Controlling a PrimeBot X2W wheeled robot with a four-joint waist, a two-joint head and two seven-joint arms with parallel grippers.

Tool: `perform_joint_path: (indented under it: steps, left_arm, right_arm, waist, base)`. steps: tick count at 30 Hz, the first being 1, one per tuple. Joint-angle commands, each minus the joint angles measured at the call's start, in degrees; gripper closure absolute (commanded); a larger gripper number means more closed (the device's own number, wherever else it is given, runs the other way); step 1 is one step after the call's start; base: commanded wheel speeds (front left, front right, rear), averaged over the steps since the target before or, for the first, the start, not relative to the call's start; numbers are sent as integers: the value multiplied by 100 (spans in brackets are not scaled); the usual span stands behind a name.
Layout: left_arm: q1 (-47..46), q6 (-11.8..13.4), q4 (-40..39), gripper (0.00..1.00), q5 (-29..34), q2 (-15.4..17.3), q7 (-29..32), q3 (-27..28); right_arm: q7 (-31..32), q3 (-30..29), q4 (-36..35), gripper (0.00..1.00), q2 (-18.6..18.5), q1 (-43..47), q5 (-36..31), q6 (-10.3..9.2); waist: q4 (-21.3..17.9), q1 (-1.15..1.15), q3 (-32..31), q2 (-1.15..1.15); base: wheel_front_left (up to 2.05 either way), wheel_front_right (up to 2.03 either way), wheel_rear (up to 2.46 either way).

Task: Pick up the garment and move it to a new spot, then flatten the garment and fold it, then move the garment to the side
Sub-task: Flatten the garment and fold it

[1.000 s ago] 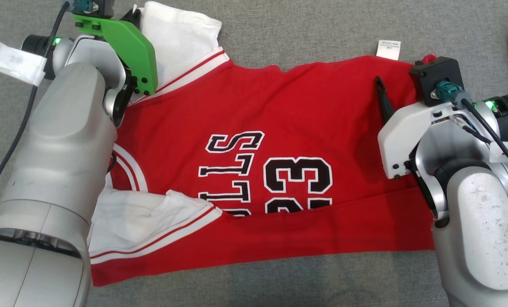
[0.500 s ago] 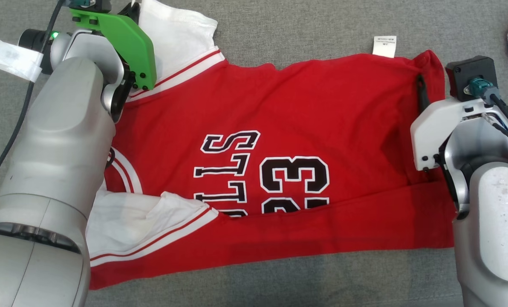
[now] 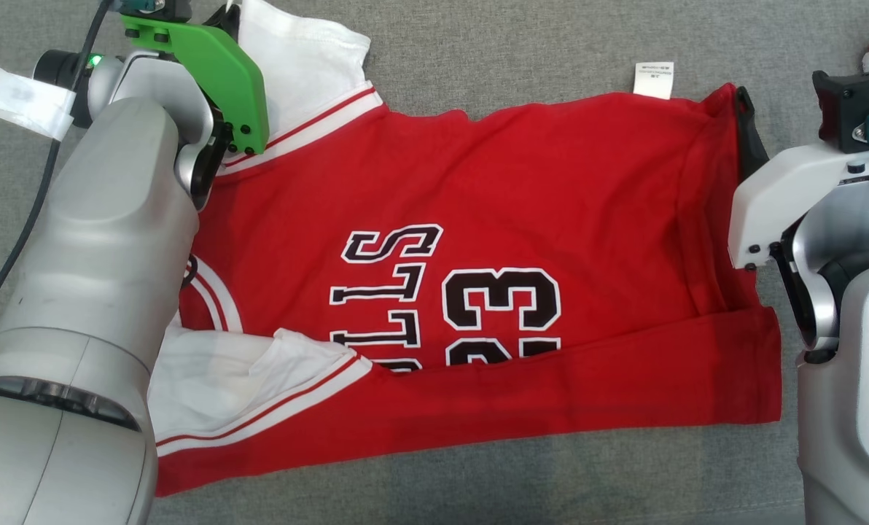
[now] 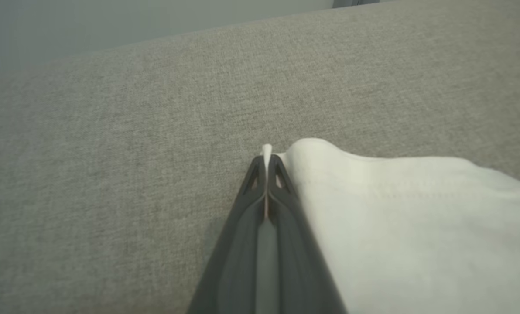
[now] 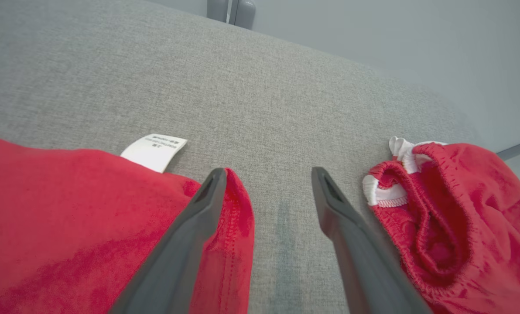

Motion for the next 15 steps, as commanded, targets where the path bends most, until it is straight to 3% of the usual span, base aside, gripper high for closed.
perform_joint_path:
  steps: [1, 13, 14, 15]
  left_arm:
    - [64, -54, 84, 100, -49, -51, 30, -59]
    - [-29, -47, 109, 100, -157, -79, 19, -199]
    - [-30, -48, 111, 100, -168, -78, 21, -215]
    - [-28, -48, 110, 100, -183, -77, 21, -227]
  right_arm:
    - [76, 49, -125, 0, 12, -51, 91, -5]
    - [792, 257, 277, 0, 34, -504, 343, -5]
    - [845, 252, 292, 3, 32, -529, 375, -5]
    - [902, 239, 313, 16, 33, -561, 421, -4]
  waist:
    - [-4, 0, -19, 0]
    - [8, 0, 71, 0]
    - [7, 0, 79, 0]
    - [6, 0, 85, 0]
  base:
    - [0, 0, 0]
    - [0, 0, 0]
    - [0, 0, 0]
    - [0, 0, 0]
